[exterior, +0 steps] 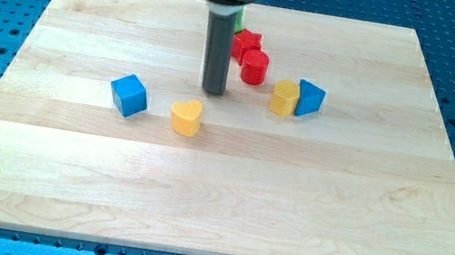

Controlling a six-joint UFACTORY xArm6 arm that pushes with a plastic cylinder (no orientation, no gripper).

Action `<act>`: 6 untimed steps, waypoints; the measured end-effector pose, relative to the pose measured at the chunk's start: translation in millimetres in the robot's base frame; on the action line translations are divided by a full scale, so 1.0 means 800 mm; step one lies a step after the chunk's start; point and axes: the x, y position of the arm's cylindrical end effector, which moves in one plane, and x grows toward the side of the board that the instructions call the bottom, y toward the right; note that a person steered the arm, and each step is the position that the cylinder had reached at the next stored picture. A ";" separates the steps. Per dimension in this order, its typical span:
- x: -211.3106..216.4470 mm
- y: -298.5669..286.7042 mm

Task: Slide the yellow hexagon to the top left of the blue triangle

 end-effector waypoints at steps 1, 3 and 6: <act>0.060 0.007; 0.031 0.100; -0.052 0.055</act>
